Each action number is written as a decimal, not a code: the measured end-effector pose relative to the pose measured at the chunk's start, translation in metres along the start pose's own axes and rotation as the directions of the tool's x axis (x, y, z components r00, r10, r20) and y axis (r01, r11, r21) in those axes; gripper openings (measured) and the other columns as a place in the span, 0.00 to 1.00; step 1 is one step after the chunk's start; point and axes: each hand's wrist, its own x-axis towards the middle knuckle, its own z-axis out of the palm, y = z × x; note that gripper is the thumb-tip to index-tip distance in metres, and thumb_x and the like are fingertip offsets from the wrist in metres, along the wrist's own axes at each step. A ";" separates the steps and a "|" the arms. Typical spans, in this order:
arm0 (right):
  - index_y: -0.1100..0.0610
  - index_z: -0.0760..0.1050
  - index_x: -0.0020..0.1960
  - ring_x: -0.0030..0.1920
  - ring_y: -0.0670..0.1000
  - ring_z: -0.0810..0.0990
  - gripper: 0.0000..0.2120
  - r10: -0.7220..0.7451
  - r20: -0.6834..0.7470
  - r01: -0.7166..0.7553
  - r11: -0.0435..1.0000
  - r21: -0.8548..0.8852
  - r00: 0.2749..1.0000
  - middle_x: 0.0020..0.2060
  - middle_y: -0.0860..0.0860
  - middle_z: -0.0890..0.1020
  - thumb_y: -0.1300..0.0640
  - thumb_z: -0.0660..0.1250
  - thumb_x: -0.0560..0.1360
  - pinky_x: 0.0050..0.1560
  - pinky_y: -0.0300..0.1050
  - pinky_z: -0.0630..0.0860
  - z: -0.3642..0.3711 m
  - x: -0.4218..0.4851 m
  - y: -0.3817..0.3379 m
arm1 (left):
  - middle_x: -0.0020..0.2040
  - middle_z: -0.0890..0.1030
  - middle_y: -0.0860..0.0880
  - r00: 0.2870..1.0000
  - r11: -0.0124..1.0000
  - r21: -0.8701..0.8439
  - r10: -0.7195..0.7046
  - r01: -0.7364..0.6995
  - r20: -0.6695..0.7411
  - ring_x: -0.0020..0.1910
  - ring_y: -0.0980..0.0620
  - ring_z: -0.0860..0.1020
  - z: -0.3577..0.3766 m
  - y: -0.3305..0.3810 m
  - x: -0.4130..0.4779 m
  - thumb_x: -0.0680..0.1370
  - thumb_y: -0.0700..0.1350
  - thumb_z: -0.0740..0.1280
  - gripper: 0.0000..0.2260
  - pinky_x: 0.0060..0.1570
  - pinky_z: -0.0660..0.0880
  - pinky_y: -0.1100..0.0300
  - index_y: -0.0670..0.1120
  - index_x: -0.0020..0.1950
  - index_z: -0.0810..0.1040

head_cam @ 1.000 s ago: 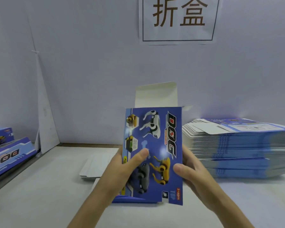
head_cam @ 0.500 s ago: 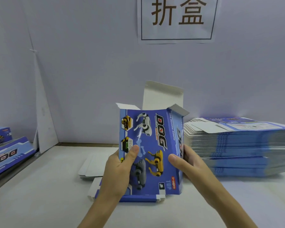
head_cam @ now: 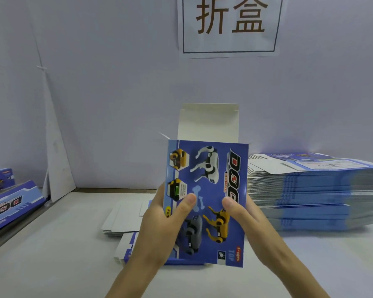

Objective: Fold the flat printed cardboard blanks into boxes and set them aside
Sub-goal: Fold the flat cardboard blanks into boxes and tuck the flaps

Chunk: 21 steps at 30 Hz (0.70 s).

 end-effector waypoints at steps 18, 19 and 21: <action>0.44 0.71 0.62 0.52 0.44 0.83 0.32 -0.211 -0.234 0.158 0.961 -0.227 0.949 0.51 0.40 0.83 0.47 0.80 0.62 0.48 0.39 0.81 0.014 0.002 0.009 | 0.62 0.72 0.67 0.999 0.979 0.202 0.028 -0.033 0.028 0.60 0.67 0.72 0.002 -0.002 -0.003 0.65 0.66 0.68 0.34 0.52 0.76 0.68 0.66 0.69 0.63; 0.42 0.71 0.64 0.55 0.44 0.82 0.29 -0.237 -0.190 0.184 0.948 -0.260 0.953 0.54 0.39 0.82 0.45 0.77 0.66 0.51 0.40 0.80 0.016 0.000 0.011 | 0.62 0.74 0.64 0.996 0.993 0.121 -0.006 -0.004 0.084 0.60 0.65 0.74 0.003 0.000 -0.004 0.64 0.67 0.70 0.35 0.51 0.78 0.65 0.65 0.69 0.65; 0.39 0.72 0.67 0.61 0.45 0.78 0.22 -0.274 -0.048 0.240 0.902 -0.359 0.960 0.58 0.38 0.79 0.43 0.69 0.73 0.55 0.41 0.78 0.016 -0.003 0.010 | 0.60 0.78 0.57 0.993 0.998 -0.039 -0.053 0.058 0.110 0.55 0.61 0.79 0.000 0.003 -0.001 0.61 0.63 0.75 0.37 0.44 0.79 0.66 0.61 0.68 0.66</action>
